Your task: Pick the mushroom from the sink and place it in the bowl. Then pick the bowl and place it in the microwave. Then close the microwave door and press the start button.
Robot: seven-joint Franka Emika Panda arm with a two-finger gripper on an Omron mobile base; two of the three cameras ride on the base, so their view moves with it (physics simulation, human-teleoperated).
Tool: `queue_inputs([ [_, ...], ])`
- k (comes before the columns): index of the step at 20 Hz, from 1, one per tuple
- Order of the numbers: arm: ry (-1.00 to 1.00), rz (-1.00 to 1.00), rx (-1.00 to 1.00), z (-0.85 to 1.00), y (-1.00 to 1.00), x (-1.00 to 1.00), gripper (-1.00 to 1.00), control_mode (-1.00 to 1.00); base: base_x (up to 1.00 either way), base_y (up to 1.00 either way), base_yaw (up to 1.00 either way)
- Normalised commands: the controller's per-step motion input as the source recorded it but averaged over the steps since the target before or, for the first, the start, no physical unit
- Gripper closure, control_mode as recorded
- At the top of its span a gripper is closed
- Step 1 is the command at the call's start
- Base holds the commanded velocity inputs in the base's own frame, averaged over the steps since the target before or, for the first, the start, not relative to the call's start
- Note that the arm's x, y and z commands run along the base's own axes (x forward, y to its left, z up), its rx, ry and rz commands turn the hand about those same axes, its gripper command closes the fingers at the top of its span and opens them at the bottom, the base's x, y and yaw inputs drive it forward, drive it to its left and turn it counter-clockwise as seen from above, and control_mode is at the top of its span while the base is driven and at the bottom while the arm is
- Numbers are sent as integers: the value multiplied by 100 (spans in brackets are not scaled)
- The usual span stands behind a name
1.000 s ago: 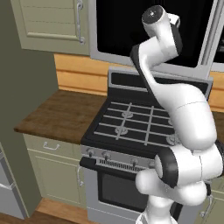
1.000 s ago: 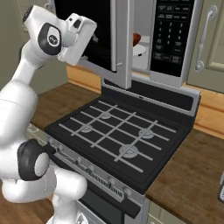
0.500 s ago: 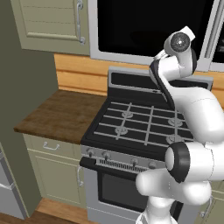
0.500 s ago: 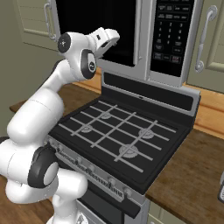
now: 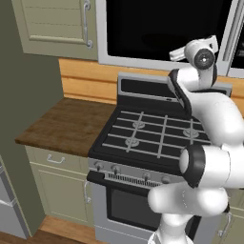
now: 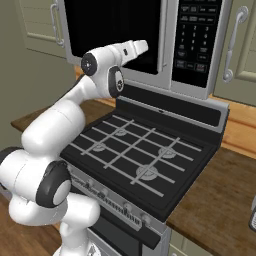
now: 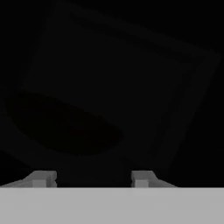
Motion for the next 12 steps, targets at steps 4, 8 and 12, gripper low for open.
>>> queue_inputs([
  [4, -22, 3, 10, -28, -18, 95, -100, -100, 0, 0, 0],
  [8, -24, 5, 9, -68, 1, 100, -100, -100, 0, 0, 0],
  [12, 5, 3, 15, -48, 10, 100, -100, -100, 0, 0, 0],
])
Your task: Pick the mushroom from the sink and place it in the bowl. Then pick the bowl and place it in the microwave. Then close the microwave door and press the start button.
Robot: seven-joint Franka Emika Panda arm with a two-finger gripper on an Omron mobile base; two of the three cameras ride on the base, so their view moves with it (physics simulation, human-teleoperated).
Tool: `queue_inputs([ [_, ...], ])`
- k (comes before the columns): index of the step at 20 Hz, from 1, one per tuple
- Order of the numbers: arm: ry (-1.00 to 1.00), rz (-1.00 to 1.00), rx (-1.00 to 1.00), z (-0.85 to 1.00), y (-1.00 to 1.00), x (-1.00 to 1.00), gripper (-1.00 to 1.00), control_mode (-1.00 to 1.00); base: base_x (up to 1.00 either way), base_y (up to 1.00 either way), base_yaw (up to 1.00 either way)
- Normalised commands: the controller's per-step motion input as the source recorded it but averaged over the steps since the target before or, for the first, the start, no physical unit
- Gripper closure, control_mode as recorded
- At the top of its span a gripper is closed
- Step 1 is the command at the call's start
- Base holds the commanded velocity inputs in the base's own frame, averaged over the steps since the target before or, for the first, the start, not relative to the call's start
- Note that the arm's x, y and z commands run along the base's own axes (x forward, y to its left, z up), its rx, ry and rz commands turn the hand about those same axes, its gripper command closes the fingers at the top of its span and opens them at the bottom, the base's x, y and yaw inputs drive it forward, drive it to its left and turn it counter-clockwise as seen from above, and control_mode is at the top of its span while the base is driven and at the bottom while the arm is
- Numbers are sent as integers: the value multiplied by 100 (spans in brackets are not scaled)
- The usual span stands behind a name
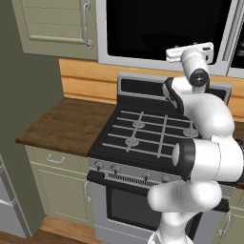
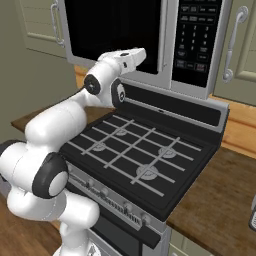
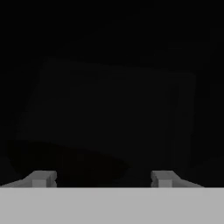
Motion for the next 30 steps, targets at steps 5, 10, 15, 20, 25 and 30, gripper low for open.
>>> queue_inputs([
  [5, 23, 4, 17, 40, 7, -39, -100, -100, 0, 0, 0],
  [10, 36, 1, 11, 75, 1, -63, -100, -100, 0, 0, 0],
  [15, 5, 0, 8, 74, -2, -60, -100, -100, 0, 0, 0],
  [20, 6, 0, 13, 0, 8, -76, -100, -100, 0, 0, 0],
  [25, 8, 0, 10, -10, 0, -45, -100, -100, 0, 0, 0],
  [30, 7, 0, -2, -36, 4, -37, 100, -100, 0, 0, 0],
])
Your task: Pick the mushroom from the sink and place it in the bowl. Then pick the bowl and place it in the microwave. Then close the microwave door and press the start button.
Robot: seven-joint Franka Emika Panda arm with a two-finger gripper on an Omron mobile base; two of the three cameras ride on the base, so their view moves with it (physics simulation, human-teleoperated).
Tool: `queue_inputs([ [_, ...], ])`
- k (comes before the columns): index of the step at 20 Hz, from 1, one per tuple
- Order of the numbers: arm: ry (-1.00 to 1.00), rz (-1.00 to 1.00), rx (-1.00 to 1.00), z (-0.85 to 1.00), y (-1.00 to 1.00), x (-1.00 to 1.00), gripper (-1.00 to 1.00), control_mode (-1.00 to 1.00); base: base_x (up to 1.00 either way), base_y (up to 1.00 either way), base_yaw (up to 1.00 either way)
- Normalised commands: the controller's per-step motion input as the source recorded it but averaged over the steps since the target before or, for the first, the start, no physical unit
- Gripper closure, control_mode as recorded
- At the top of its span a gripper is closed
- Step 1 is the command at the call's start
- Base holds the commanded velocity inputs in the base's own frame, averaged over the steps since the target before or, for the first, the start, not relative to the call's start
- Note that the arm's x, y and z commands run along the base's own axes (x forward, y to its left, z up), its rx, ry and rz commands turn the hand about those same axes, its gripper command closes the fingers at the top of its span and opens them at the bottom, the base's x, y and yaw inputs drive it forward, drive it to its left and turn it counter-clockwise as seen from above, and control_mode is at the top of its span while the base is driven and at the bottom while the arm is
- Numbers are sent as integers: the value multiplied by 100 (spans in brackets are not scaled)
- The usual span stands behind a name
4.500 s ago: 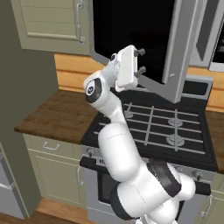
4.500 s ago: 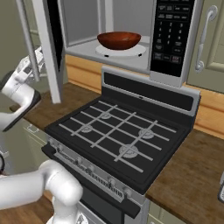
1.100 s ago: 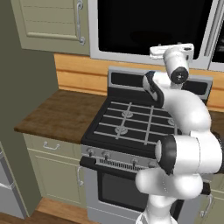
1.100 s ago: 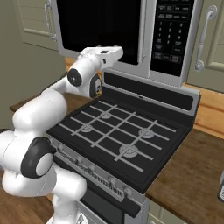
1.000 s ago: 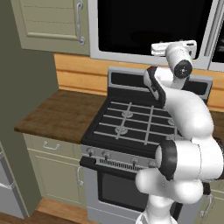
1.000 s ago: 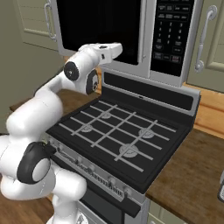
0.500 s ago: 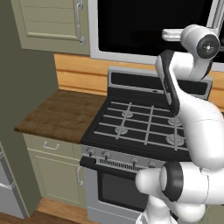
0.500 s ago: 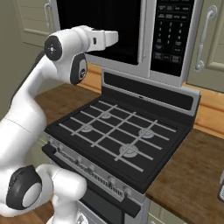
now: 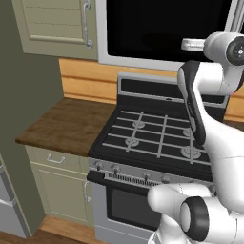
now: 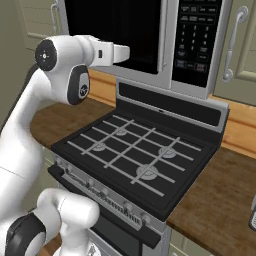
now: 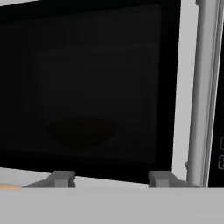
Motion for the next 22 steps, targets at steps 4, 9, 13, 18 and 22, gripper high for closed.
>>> queue_inputs([
  [4, -1, 0, -17, -21, -3, -28, 100, -100, 0, 0, 0],
  [9, -2, 0, -13, -15, -11, 0, 100, -100, 0, 0, 0],
  [13, -4, 0, -8, -4, -13, 11, 100, -100, 0, 0, 0],
  [18, 6, -1, 6, 8, -43, 0, 100, -100, 0, 0, 0],
  [22, 0, -4, 7, 0, -41, 0, 100, -100, 0, 0, 0],
])
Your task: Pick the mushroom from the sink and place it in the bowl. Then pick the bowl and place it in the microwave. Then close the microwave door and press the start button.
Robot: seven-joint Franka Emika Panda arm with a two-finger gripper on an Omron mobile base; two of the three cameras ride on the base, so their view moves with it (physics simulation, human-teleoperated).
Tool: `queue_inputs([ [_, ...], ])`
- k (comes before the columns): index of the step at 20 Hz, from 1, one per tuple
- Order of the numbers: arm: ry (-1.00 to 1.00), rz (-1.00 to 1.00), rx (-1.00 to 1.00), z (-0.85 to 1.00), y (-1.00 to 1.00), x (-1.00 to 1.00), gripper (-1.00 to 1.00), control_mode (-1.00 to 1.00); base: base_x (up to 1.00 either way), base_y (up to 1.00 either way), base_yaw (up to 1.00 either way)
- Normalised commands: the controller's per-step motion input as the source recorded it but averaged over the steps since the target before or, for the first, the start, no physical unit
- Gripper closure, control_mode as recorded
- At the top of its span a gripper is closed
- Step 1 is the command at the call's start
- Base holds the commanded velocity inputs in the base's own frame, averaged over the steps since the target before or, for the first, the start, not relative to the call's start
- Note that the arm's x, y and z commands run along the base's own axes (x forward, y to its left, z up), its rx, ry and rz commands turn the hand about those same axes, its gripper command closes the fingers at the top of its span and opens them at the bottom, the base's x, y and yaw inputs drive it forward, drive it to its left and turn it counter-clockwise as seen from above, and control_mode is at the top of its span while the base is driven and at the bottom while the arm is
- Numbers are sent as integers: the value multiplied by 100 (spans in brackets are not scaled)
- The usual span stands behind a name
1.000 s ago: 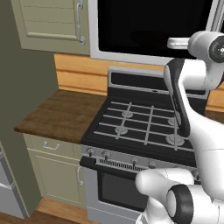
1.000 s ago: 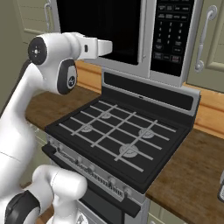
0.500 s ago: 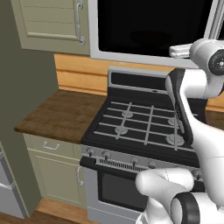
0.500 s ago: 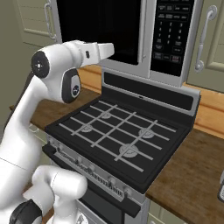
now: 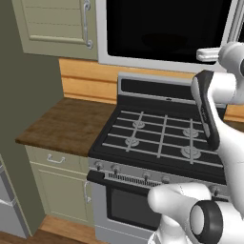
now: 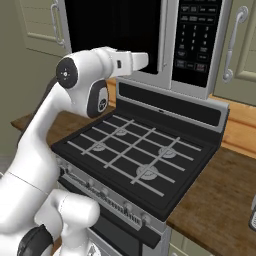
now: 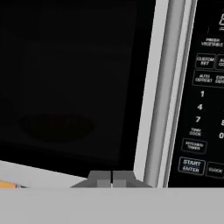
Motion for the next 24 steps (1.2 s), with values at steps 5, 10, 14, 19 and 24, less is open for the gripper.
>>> queue_inputs([
  [5, 0, -21, 4, 0, -4, -3, 100, -100, 0, 0, 0],
  [10, -1, -22, 4, 0, -5, 0, 100, -100, 0, 0, 0],
  [14, -3, -8, 2, 0, -3, 1, 100, -100, 0, 0, 0],
  [19, -3, 1, 7, -1, -11, 26, 100, -100, 0, 0, 0],
  [24, -3, 6, 17, -3, -38, 21, 100, -100, 0, 0, 0],
])
